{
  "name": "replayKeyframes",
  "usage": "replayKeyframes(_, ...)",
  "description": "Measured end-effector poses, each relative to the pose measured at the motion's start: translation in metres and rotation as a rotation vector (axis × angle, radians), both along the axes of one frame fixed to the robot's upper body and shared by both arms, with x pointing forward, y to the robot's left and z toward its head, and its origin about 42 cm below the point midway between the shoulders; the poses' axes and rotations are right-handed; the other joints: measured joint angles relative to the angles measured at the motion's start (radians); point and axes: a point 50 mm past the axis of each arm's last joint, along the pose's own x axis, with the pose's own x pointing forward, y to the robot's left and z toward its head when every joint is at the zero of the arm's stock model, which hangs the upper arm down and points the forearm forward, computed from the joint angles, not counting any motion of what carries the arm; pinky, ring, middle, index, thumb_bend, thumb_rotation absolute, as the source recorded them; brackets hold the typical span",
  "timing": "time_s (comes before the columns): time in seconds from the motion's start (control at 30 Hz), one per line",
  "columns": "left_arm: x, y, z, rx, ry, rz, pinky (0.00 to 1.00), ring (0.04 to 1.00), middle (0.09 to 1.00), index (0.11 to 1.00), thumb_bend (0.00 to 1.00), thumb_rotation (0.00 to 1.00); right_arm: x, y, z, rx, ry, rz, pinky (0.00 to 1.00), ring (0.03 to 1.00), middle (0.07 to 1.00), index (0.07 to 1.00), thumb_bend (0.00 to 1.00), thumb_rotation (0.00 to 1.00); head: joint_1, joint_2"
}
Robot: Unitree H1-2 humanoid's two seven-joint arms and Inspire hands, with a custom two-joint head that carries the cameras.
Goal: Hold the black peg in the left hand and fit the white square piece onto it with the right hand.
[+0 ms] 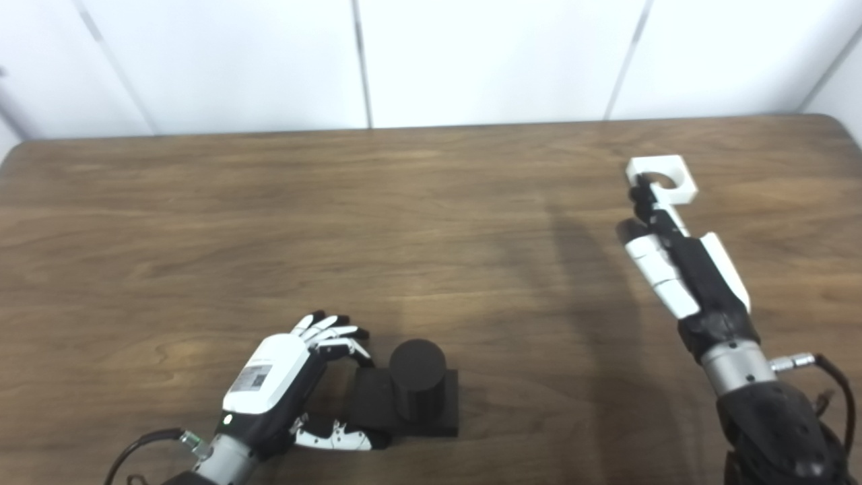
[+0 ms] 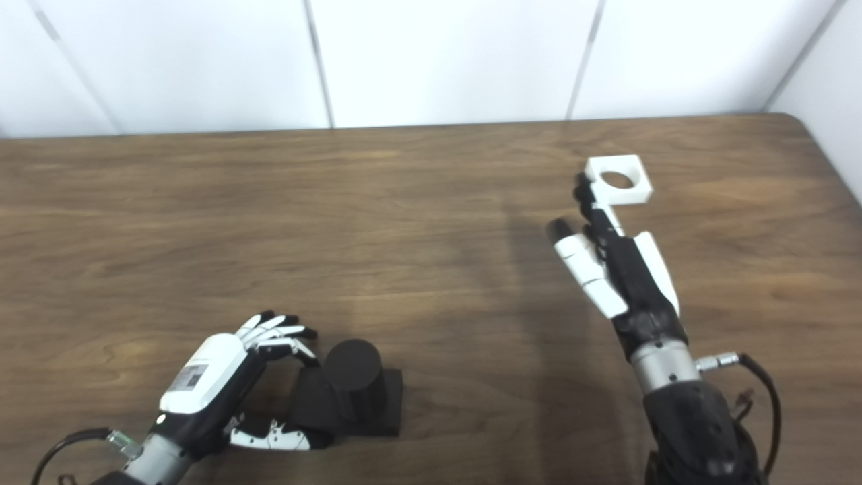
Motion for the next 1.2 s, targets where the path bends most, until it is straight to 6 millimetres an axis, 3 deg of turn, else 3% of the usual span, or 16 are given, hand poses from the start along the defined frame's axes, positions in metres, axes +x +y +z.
replayKeyframes(0.13,0.000,0.006,-0.002,0.014,0.005,0.005,0.97,0.900,0.805,0.486,0.52,0.05,0.016,-0.035,0.008,-0.265,0.094,0.028,0.94,0.984,0.962,0.957,0.74,0.21,-0.020,-0.015)
replayKeyframes(0.3,0.000,0.006,-0.003,0.019,0.002,0.006,0.92,0.880,0.794,0.485,0.52,0.05,0.050,-0.039,0.020,-0.400,0.097,0.039,0.95,1.000,0.972,0.962,0.82,0.10,-0.052,-0.026)
replayKeyframes(0.5,0.000,0.009,-0.002,0.015,-0.012,-0.011,0.91,0.874,0.793,0.485,0.52,0.04,0.084,-0.048,0.021,-0.562,0.130,0.043,1.00,1.000,0.998,0.978,0.79,0.16,-0.123,-0.040)
replayKeyframes(0.77,0.000,0.017,-0.006,0.013,-0.015,-0.004,0.91,0.872,0.793,0.485,0.52,0.05,0.122,-0.070,0.013,-0.723,0.196,0.008,1.00,1.000,1.000,0.977,0.79,0.15,-0.158,-0.061)
replayKeyframes(1.2,-0.003,0.019,-0.009,0.002,-0.023,-0.009,0.92,0.877,0.797,0.486,0.52,0.05,0.181,-0.080,0.007,-0.852,0.241,0.023,1.00,1.000,1.000,0.967,0.83,0.21,-0.157,-0.080)
